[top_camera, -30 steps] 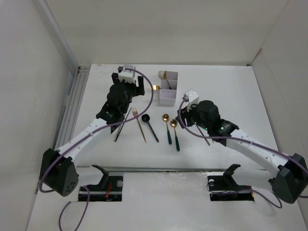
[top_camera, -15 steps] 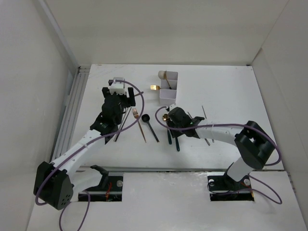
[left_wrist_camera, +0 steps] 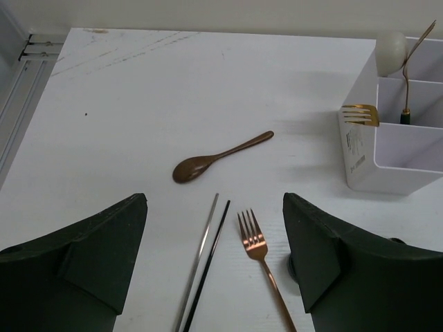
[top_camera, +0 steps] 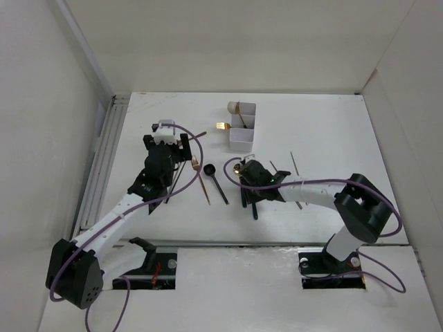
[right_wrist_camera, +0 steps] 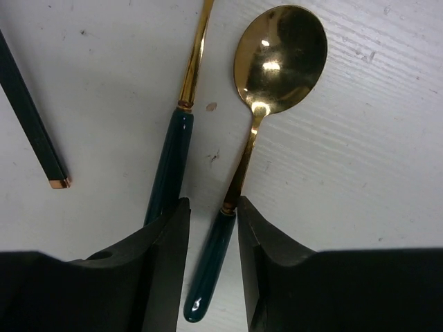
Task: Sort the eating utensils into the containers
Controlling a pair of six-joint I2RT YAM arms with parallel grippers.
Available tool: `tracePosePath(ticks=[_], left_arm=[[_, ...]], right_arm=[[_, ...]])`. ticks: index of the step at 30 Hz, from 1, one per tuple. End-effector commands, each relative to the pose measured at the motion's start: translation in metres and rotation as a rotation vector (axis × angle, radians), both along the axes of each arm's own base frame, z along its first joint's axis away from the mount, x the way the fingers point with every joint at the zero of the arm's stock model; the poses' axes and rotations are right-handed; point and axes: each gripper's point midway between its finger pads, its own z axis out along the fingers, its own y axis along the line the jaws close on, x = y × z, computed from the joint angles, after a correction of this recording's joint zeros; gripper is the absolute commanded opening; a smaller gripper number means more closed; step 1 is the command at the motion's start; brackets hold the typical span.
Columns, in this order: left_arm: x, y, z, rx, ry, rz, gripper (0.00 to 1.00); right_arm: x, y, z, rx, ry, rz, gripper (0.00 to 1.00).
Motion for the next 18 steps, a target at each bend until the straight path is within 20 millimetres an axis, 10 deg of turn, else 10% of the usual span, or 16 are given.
tracePosePath(ticks=[1, 13, 18], left_arm=[[-0.001, 0.003, 0.014, -0.047, -0.054, 0.018, 0.77], [0.002, 0.0, 0.005, -0.046, -0.029, 0.011, 0.77], [0.003, -0.001, 0.002, -0.042, -0.021, 0.011, 0.77]], right_arm=[[-0.009, -0.003, -0.004, 0.004, 0.033, -0.031, 0.39], [-0.031, -0.025, -0.008, -0.078, 0.092, -0.081, 0.39], [-0.031, -0.025, -0.012, -0.08, 0.092, -0.081, 0.24]])
